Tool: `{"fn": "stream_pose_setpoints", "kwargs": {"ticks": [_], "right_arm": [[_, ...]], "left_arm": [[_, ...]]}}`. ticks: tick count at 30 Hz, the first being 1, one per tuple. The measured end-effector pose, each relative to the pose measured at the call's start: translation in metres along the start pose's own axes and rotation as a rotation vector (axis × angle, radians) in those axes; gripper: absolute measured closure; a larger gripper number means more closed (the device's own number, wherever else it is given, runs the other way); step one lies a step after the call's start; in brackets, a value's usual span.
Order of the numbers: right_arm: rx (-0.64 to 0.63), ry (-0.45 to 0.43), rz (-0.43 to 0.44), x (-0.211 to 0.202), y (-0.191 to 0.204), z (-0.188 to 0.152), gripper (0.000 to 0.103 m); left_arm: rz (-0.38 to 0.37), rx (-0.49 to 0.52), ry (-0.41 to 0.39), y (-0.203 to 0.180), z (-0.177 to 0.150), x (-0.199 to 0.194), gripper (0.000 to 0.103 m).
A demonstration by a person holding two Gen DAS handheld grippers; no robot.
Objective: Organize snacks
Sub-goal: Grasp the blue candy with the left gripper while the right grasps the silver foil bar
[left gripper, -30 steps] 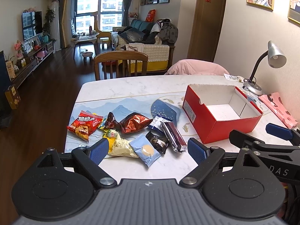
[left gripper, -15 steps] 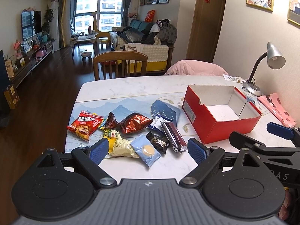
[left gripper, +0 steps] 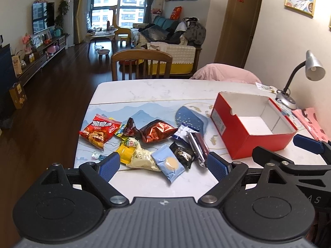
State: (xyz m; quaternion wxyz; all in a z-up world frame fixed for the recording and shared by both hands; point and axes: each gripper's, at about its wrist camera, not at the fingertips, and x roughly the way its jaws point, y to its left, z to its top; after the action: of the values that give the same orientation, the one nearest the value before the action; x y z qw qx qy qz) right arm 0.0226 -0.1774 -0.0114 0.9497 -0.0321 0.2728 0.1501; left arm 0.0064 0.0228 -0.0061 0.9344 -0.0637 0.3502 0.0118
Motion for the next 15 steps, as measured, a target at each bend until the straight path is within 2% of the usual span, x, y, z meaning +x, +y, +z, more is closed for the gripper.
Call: {"fn": "stream_pose_setpoints", "kwargs": {"ticks": [6, 12, 15], "right_arm": [[0.009, 0.055, 0.044, 0.033, -0.011, 0.008, 0.000], [-0.004, 0.161, 0.088, 0.073, -0.019, 0.007, 0.000], [-0.022, 0.197, 0.106, 0.097, -0.023, 0.005, 0.006]], "left_arm": [[0.049, -0.059, 0.033, 0.010, 0.008, 0.017, 0.012], [0.098, -0.118, 0.111, 0.020, 0.009, 0.045, 0.012], [0.130, -0.171, 0.154, 0.029, 0.010, 0.060, 0.012]]}}
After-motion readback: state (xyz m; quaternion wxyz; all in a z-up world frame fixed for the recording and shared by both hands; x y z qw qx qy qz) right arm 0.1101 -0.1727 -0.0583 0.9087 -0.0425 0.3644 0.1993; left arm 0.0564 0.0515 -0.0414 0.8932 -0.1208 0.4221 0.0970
